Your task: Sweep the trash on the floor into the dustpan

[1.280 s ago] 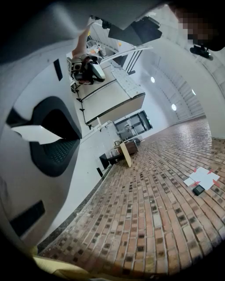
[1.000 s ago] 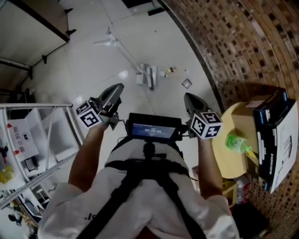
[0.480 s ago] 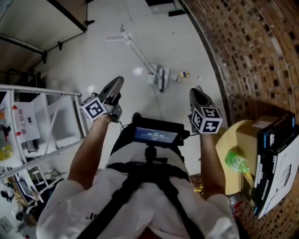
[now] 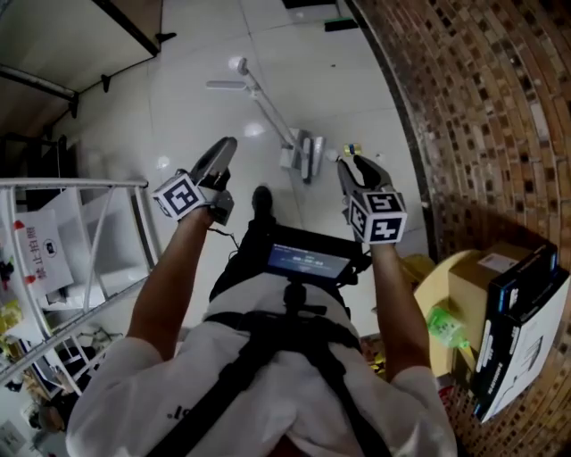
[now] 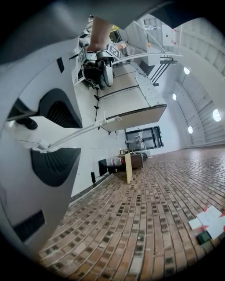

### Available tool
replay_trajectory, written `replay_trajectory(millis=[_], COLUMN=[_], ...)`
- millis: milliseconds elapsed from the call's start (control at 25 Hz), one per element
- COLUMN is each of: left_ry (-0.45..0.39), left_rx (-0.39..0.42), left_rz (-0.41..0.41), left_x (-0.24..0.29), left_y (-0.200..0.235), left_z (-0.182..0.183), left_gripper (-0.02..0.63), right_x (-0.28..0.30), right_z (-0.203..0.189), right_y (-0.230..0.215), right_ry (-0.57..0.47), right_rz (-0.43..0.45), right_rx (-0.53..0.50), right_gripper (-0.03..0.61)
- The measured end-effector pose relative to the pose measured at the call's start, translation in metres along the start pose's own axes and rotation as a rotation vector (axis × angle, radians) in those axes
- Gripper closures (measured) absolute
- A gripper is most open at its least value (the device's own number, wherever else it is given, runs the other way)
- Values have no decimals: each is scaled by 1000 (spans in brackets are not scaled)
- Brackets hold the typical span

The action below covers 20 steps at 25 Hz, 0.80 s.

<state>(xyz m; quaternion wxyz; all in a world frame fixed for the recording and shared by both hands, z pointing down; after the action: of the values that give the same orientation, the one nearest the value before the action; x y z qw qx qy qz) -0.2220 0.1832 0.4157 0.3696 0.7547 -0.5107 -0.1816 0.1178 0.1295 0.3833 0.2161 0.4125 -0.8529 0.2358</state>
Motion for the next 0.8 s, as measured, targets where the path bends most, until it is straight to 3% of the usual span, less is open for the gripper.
replay_trajectory(millis=[120, 240, 280, 360, 560, 800], left_ry=[1, -23, -27, -18, -25, -35], left_rx=[-72, -220, -232, -166, -98, -127], left_rz=[27, 27, 39, 76, 115, 122], left_x=[15, 31, 35, 39, 48, 54], left_y=[28, 50, 59, 79, 118, 144], left_z=[19, 35, 43, 62, 94, 112], left_gripper=[414, 367, 356, 345, 327, 327], right_x=[48, 98, 114, 144, 210, 276], right_z=[27, 50, 58, 74, 107, 132], right_y=[27, 53, 63, 82, 129, 150], right_ry=[12, 34, 38, 38, 23, -3], right_rz=[54, 99, 110, 130, 145, 82], right_rx=[-48, -90, -103, -129, -221, -212], right_gripper=[408, 377, 359, 326, 235, 224])
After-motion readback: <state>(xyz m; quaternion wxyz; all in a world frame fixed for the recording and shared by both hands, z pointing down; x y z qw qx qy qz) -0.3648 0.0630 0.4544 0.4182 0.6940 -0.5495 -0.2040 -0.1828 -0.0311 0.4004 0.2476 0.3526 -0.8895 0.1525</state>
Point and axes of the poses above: the fingertips, and each gripper's own axes: x forward along the fingers, y to its left, z out of its top, the point moved 8 cm from there along -x, backward along the fingers, and after that the axes turned 6 degrees about x, right-handed, at the moved point
